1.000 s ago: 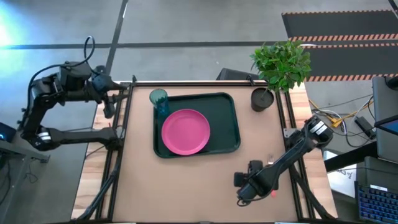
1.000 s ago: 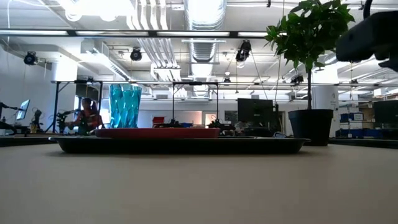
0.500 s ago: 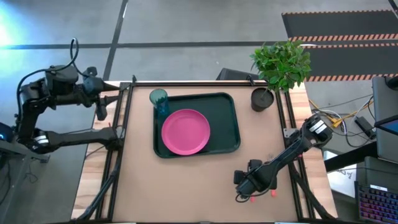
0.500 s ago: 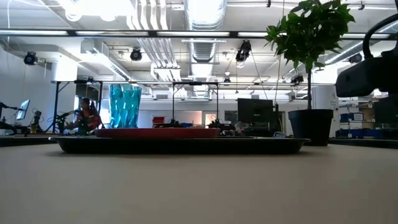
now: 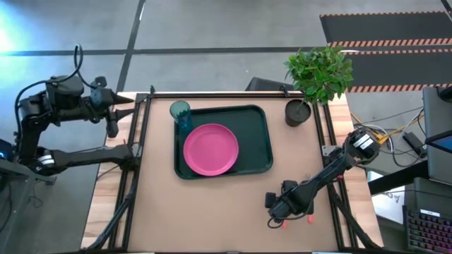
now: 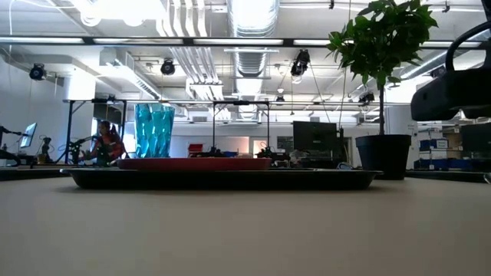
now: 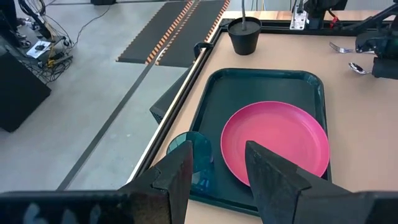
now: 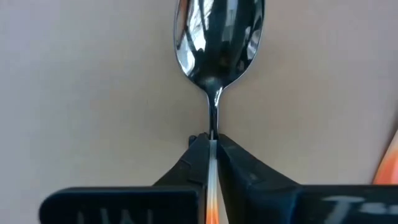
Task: Pick and place plate/cup/fork/spoon on tray
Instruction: Put the orange spoon on the black serving tray to the right of the pink plate
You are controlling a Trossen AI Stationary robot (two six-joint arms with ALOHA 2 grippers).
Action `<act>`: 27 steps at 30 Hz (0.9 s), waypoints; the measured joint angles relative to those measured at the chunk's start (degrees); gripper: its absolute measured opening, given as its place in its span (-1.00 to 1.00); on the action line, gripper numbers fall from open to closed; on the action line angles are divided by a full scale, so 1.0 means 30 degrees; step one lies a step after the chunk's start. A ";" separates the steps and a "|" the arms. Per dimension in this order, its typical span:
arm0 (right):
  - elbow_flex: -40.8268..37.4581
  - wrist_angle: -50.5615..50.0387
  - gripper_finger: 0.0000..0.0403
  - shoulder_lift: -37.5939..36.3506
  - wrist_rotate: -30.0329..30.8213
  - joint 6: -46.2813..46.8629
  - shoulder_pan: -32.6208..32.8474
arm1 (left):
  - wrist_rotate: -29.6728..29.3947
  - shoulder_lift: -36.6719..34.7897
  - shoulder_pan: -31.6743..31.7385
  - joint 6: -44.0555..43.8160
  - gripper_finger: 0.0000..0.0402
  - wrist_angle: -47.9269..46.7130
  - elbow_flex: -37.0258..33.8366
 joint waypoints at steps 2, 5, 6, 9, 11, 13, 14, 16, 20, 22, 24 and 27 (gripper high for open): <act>-0.0007 0.0005 -0.95 0.0010 0.0011 0.0000 0.0003 | 0.0000 -0.0040 -0.0002 0.0000 -0.35 -0.0001 0.0000; 0.0208 -0.0156 -0.95 0.0039 -0.0002 0.0000 0.0000 | 0.0000 -0.0092 0.0001 0.0000 -0.35 -0.0001 0.0000; 0.0394 -0.0298 -0.95 0.0037 0.0006 0.0000 -0.0010 | -0.0003 -0.0124 -0.0002 0.0000 -0.35 -0.0001 0.0000; 0.1569 -0.1094 -0.96 0.0119 -0.0083 -0.0292 -0.0157 | 0.0000 -0.0202 -0.0003 0.0000 -0.35 -0.0001 0.0000; 0.2946 -0.2169 -0.96 0.0116 0.0034 -0.0767 -0.0327 | -0.0007 -0.0264 -0.0005 0.0000 -0.35 -0.0012 0.0000; 0.4467 -0.3890 -0.96 0.0017 0.0493 -0.1572 -0.0646 | -0.0021 -0.0340 0.0002 0.0000 -0.35 -0.0016 0.0000; 0.5236 -0.4759 -0.96 0.0017 0.0983 -0.1945 -0.0826 | -0.0015 -0.0384 -0.0002 0.0000 -0.35 -0.0016 0.0000; 0.6613 -0.6526 -0.96 0.0032 0.1973 -0.2782 -0.1262 | -0.0018 -0.0474 0.0002 0.0000 -0.35 -0.0023 0.0000; 0.8434 -0.9932 -0.96 0.0017 0.3335 -0.5422 -0.2696 | -0.0015 -0.0645 0.0001 0.0000 -0.35 -0.0030 0.0000; 0.8711 -1.0426 -0.96 0.0012 0.3405 -0.7505 -0.3908 | -0.0018 -0.0704 0.0002 0.0000 -0.35 -0.0030 0.0000; 0.8743 -1.0215 -0.96 0.0002 0.3495 -1.0150 -0.5335 | -0.0015 -0.0781 0.0002 0.0000 -0.35 -0.0045 0.0000; 0.8509 -0.9311 -0.96 0.0002 0.3583 -1.4322 -0.7675 | -0.0015 -0.0874 0.0000 0.0000 -0.35 -0.0062 0.0000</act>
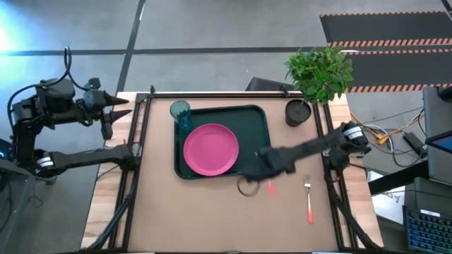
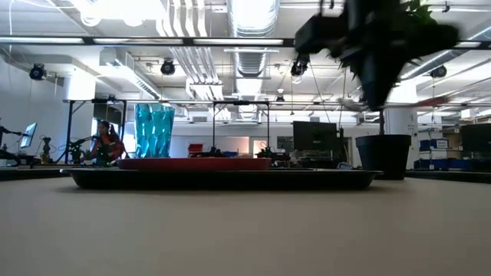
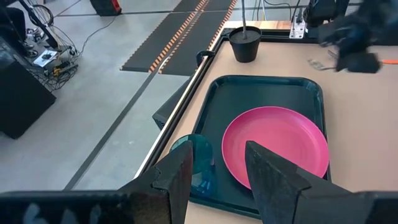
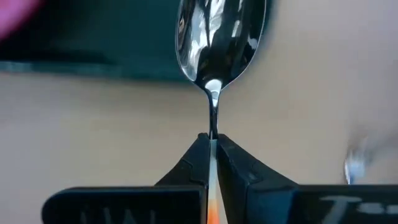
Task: Pick and place plate/cup/fork/spoon on tray
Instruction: Put the orange spoon on the black serving tray to the right of the pink plate
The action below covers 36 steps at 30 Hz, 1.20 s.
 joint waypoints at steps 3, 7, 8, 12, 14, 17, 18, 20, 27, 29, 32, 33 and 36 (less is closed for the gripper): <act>-0.0058 0.1549 -0.96 0.0000 0.0987 -0.3298 -0.2087 | 0.0000 -0.0050 -0.0003 0.0000 -0.35 -0.0005 0.0000; -0.0058 0.3099 -0.96 0.0000 0.1528 -0.6120 -0.4218 | 0.0000 -0.0060 0.0000 0.0000 -0.35 -0.0034 0.0000; -0.0076 0.3429 -0.96 0.0001 0.1514 -0.6650 -0.4609 | 0.0000 -0.0060 -0.0005 0.0000 -0.35 -0.0034 0.0000; -0.0250 0.4552 -0.96 0.0270 0.1934 -0.7355 -0.5779 | 0.0000 -0.0068 -0.0005 0.0000 -0.35 -0.0157 0.0000; -0.0358 0.4955 -0.96 0.0567 0.1988 -0.7268 -0.6123 | 0.0004 -0.0068 -0.0002 0.0000 -0.35 -0.0332 0.0000; -0.0378 0.5957 -0.96 0.1466 0.1937 -0.7109 -0.6334 | 0.0001 -0.0068 0.0001 0.0000 -0.35 -0.0379 0.0000; -0.0378 0.6418 -0.96 0.1839 0.1841 -0.7008 -0.6364 | 0.0007 -0.0068 -0.0005 0.0000 -0.35 -0.0413 -0.0007; -0.0386 0.7485 -0.96 0.2702 0.1472 -0.6989 -0.6368 | 0.0001 -0.0068 -0.0004 0.0000 -0.35 -0.0487 0.0000; -0.0358 0.8660 -0.96 0.4836 0.0497 -0.7129 -0.6357 | 0.0000 -0.0068 0.0002 0.0000 -0.35 -0.0480 0.0000; -0.0338 0.8606 -0.96 0.4907 0.0387 -0.6965 -0.6386 | 0.0000 -0.0068 0.0002 0.0000 -0.35 -0.0494 0.0000; -0.0327 0.8545 -0.96 0.4923 0.0646 -0.6696 -0.6432 | 0.0001 -0.0068 -0.0005 0.0007 -0.35 -0.0754 -0.0006; -0.0327 0.8521 -0.96 0.4902 0.0896 -0.6525 -0.6460 | 0.0000 -0.0068 0.0002 0.0003 -0.35 -0.0835 -0.0003; -0.0342 0.8415 -0.96 0.4761 0.1390 -0.6303 -0.6611 | 0.0000 -0.0068 0.0002 0.0005 -0.35 -0.0908 -0.0007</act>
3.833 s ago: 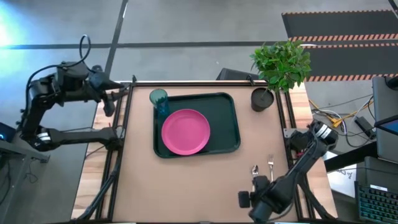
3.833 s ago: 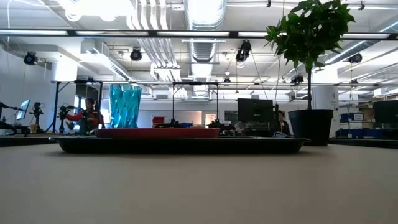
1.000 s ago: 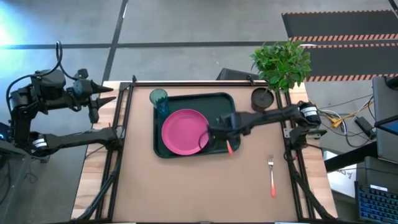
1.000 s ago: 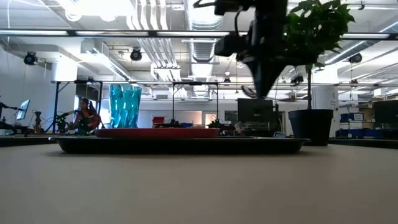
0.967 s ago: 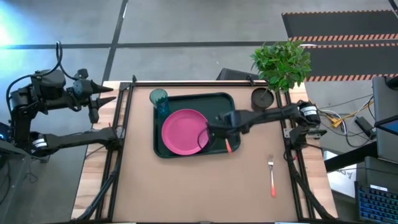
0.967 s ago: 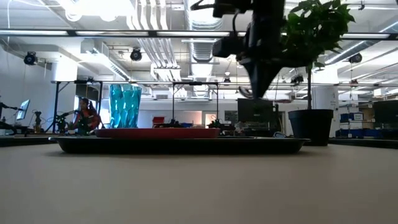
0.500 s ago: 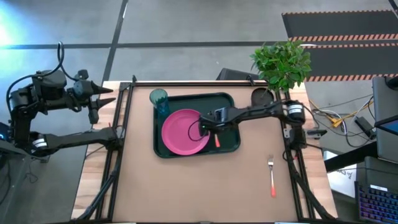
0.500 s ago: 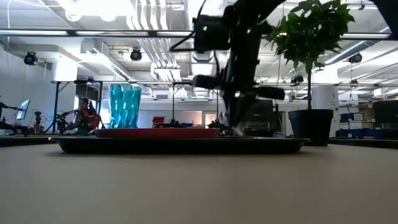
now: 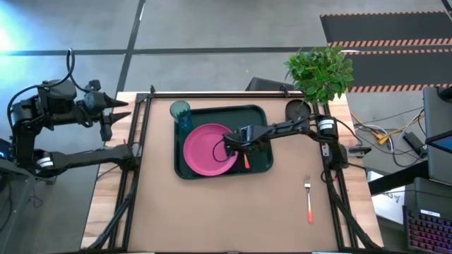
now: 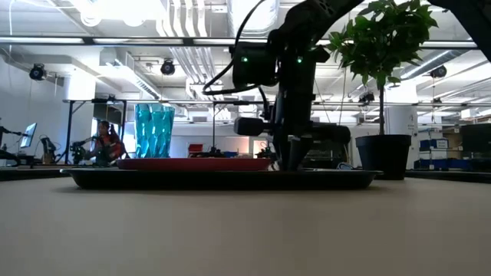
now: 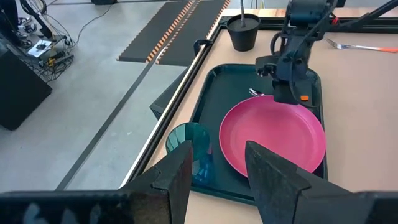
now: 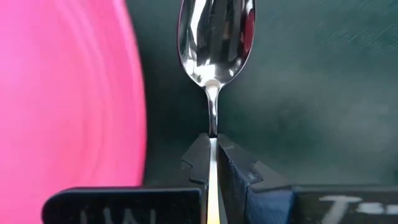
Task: Pick and place plate/cup/fork/spoon on tray
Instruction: Put the orange spoon on the black serving tray to the right of the pink plate, then put the orange fork on the black serving tray to the right of the orange spoon
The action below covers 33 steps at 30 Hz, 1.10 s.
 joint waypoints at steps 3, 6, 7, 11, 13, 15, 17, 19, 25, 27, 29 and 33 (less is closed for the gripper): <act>0.0000 0.0049 -0.96 -0.0074 0.0135 -0.0036 -0.0074 | 0.0000 0.0000 0.0000 0.0002 -0.35 0.0000 0.0007; 0.0000 0.0041 -0.96 -0.0076 0.0051 -0.0029 -0.0016 | 0.0007 0.0000 0.0000 0.0002 -0.35 0.0000 0.0007; 0.0000 0.0027 -0.96 -0.0076 0.0009 -0.0029 -0.0009 | 0.0004 0.0000 -0.0003 0.0002 -0.35 0.0000 0.0007; 0.0000 -0.0106 -0.96 -0.0076 0.0062 -0.0056 -0.0055 | 0.0006 0.0000 0.0000 0.0002 -0.35 0.0000 0.0007; 0.0000 -0.0156 -0.96 -0.0076 0.0163 -0.0072 -0.0052 | 0.0007 0.0000 -0.0003 0.0002 -0.35 0.0000 0.0004; 0.0000 -0.0148 -0.95 -0.0076 0.0388 -0.0189 -0.0023 | 0.0007 0.0000 -0.0007 0.0002 -0.35 0.0000 0.0007; 0.0000 -0.0148 -0.93 -0.0076 0.0503 -0.0175 -0.0023 | 0.0007 0.0000 -0.0006 0.0002 -0.35 0.0001 0.0007; 0.0000 -0.0148 -0.90 -0.0076 0.0525 -0.0224 -0.0023 | 0.0007 0.0000 -0.0004 0.0002 -0.35 0.0000 0.0007; 0.0000 -0.0141 -0.80 -0.0076 0.0568 -0.0516 -0.0030 | 0.0007 0.0000 -0.0006 -0.0004 -0.35 0.0000 0.0007; 0.0000 -0.0148 -0.76 -0.0076 0.0568 -0.0525 -0.0030 | 0.0007 0.0000 0.0000 0.0002 -0.35 0.0004 0.0007; 0.0000 -0.0148 -0.72 -0.0076 0.0571 -0.0593 -0.0030 | 0.0007 0.0000 0.0000 -0.0004 -0.35 0.0007 0.0007; 0.0017 -0.0306 -0.66 -0.0411 0.0513 -0.0995 -0.0030 | 0.0007 0.0000 0.0000 -0.0002 -0.35 0.0007 0.0007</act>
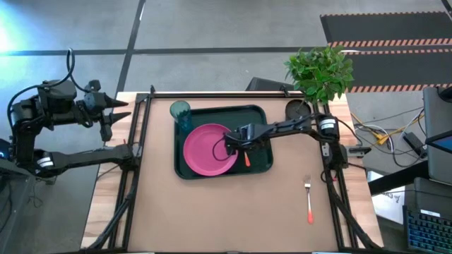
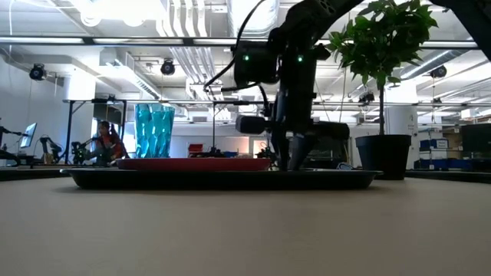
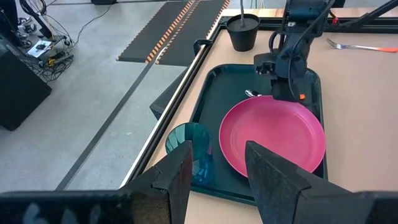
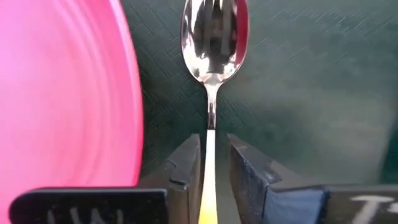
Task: Pick and place plate/cup/fork/spoon on tray
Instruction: Put the orange fork on the black serving tray to the right of the orange spoon
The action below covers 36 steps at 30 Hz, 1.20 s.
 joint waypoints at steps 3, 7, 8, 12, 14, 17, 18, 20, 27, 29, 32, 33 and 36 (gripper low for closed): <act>0.0528 -0.1323 -0.63 -0.0778 -0.0500 -0.0522 0.0013 | 0.0000 0.0000 -0.0007 -0.0003 -0.35 0.0000 0.0000; 0.1578 -0.4722 -0.64 -0.1981 -0.2146 -0.0954 0.0511 | 0.0007 0.0000 -0.0007 0.0003 -0.35 0.0000 0.0000; 0.1815 -0.5586 -0.65 -0.2328 -0.2459 -0.0994 0.0812 | 0.0003 0.0000 0.0000 0.0001 -0.35 0.0000 0.0000; 0.2207 -0.8732 -0.66 -0.3802 -0.2643 0.0335 0.2576 | 0.0007 0.0000 -0.0007 -0.0003 -0.35 0.0000 0.0000; 0.2073 -0.9674 -0.65 -0.4538 -0.2425 0.1848 0.3761 | 0.0007 0.0000 -0.0007 -0.0003 -0.35 0.0000 0.0000; 0.1611 -1.0327 -0.62 -0.5484 -0.1539 0.4408 0.5890 | 0.0007 0.0000 -0.0003 -0.0003 -0.35 0.0000 0.0000; 0.1384 -1.0344 -0.61 -0.5792 -0.1289 0.5445 0.6605 | 0.0007 0.0000 -0.0007 -0.0003 -0.35 0.0000 0.0000; 0.0831 -1.0394 -0.58 -0.6286 -0.1058 0.7632 0.7991 | 0.0007 0.0000 -0.0006 -0.0003 -0.35 0.0000 0.0000; -0.1706 -1.1147 -0.49 -0.7101 -0.3894 1.5237 1.2410 | 0.0007 0.0000 0.0000 -0.0010 -0.35 0.0000 0.0000; -0.2299 -1.0970 -0.46 -0.7308 -0.4674 1.7094 1.3485 | 0.0007 0.0000 -0.0006 -0.0018 -0.35 0.0000 0.0000; -0.3201 -0.9857 -0.43 -0.7664 -0.4705 1.9450 1.4848 | 0.0007 0.0000 -0.0007 -0.0025 -0.35 0.0000 0.0000; -0.3499 -0.9376 -0.43 -0.7785 -0.4666 2.0173 1.5246 | 0.0007 0.0000 -0.0007 -0.0025 -0.35 0.0000 0.0000; -0.4653 -0.8057 -0.42 -0.8162 -0.4691 2.1640 1.6303 | 0.0007 0.0000 0.0000 -0.0032 -0.35 0.0000 0.0000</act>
